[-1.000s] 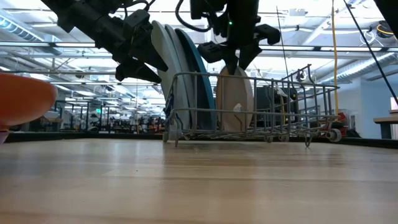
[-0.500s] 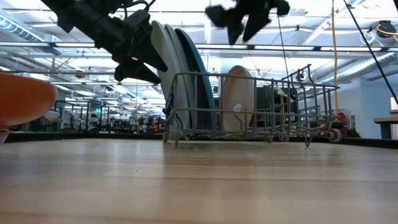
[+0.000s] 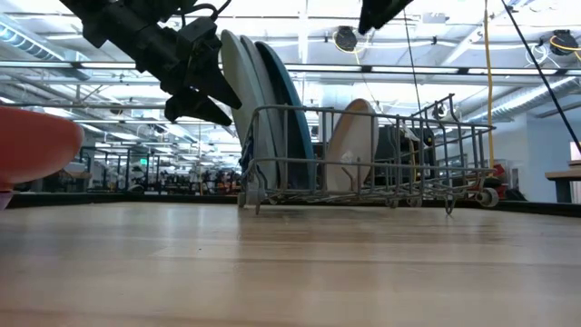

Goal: Sort dishes
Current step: Adjust the dish rack

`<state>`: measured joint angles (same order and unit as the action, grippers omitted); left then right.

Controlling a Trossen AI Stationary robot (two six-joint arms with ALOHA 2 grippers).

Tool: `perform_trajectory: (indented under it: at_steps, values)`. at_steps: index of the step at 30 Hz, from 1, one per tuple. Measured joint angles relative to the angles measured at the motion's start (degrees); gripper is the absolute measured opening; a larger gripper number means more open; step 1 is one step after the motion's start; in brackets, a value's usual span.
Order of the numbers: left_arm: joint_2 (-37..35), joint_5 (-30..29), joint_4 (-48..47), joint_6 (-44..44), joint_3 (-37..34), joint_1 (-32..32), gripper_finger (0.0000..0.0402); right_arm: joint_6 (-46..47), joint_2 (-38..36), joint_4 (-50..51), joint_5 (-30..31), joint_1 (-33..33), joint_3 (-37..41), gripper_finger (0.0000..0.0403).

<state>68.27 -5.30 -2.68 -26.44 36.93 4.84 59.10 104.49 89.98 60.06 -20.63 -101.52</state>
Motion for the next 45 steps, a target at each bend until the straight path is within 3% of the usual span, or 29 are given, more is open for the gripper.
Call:
perform_trajectory:
  at_steps: [6, 11, 19, 28, 35, 40, 45]
  values:
    - [0.0, 1.3, 0.0, 0.7, 0.0, 0.0, 0.0230, -3.8, -0.4, -1.6, -7.0, -2.7, 7.8, 0.0180]
    - [0.0, 2.1, 0.0, 1.4, 0.0, 0.0, 0.0230, -15.9, -0.4, -12.8, -14.8, -4.5, 13.8, 0.0180]
    - [0.0, 2.1, -0.2, 1.3, 0.0, 0.0, 0.0230, -29.2, -0.4, -17.2, -17.0, -2.1, 19.2, 0.0160]
    - [0.0, 2.0, -1.0, 1.6, 0.0, 0.0, 0.0230, -37.7, -0.4, -23.7, -22.5, 2.3, 23.6, 0.0124]
    - [0.0, 1.5, -1.0, 2.0, 0.0, 0.0, 0.0230, -38.8, -0.5, -30.7, -24.0, 4.2, 24.2, 0.0075]
    - [0.0, 1.2, -1.1, 3.3, 0.0, 0.1, 0.0230, -39.7, -0.3, -39.3, -30.1, 5.0, 23.7, 0.0029]
    - [0.0, 0.9, -1.2, 3.4, 0.0, 0.1, 0.0230, -39.9, -0.3, -42.7, -31.5, 5.0, 23.7, 0.0020]
